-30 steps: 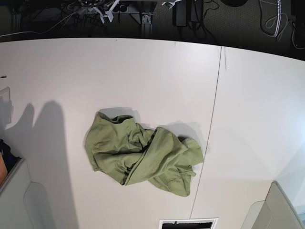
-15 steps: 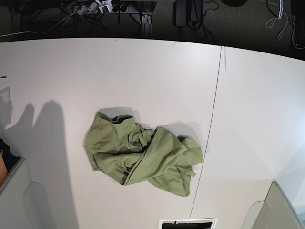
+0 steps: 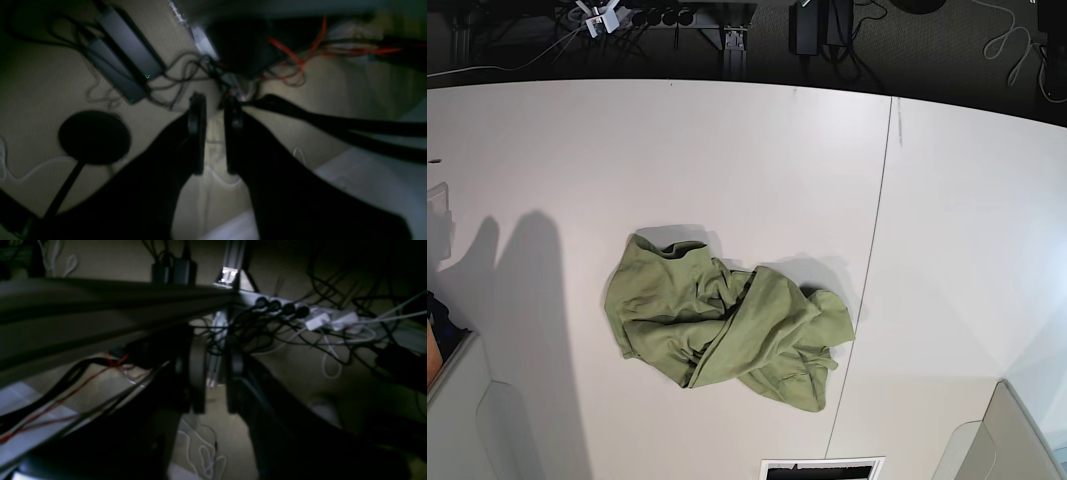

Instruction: Layout the t-shirt on the table in an organized manner, then fold the t-shirt properly

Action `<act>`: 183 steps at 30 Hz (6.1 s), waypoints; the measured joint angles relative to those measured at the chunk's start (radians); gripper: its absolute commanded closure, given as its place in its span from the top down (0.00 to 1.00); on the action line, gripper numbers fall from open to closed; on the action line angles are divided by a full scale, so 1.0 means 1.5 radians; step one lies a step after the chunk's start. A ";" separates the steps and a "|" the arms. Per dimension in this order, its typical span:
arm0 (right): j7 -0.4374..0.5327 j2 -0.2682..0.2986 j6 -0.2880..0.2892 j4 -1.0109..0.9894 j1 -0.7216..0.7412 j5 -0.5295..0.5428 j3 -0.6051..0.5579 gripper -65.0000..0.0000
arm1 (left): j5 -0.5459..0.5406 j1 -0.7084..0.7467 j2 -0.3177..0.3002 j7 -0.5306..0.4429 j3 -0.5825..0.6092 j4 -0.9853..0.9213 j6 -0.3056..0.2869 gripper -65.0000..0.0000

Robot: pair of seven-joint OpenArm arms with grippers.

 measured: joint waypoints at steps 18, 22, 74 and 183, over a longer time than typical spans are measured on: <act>-0.095 0.065 0.008 0.397 -0.032 0.056 0.024 0.15 | -0.122 0.099 -0.117 0.133 -0.178 0.464 -0.005 0.31; -0.150 0.065 0.027 0.396 0.015 0.058 0.022 0.15 | -0.166 0.100 -0.155 0.178 -0.208 0.546 -0.009 0.31; -0.351 -0.057 -0.008 0.686 0.062 0.067 0.107 0.15 | -0.353 -0.096 -0.302 0.268 -0.245 0.630 -0.026 0.31; -0.259 -0.186 -0.041 0.201 0.505 -0.069 0.166 0.41 | -0.397 -0.132 -0.301 0.212 -0.245 0.546 -0.028 0.31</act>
